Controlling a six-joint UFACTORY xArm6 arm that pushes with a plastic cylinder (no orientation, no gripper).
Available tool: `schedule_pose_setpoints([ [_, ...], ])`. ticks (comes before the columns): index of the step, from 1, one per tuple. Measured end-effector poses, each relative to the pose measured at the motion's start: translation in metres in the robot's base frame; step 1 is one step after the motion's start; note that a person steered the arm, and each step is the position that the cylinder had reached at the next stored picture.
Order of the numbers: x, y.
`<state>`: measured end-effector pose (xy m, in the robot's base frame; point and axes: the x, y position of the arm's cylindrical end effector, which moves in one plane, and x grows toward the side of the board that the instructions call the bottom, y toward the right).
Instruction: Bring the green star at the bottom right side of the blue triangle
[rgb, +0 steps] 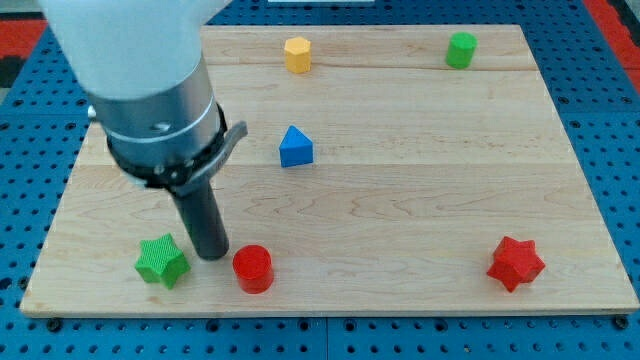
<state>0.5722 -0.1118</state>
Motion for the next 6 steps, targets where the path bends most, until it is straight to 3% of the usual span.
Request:
schedule_pose_setpoints([
  [1, 0.036, 0.022],
  [2, 0.046, -0.016],
  [3, 0.035, -0.072],
  [4, 0.022, -0.089],
  [6, -0.043, 0.012],
])
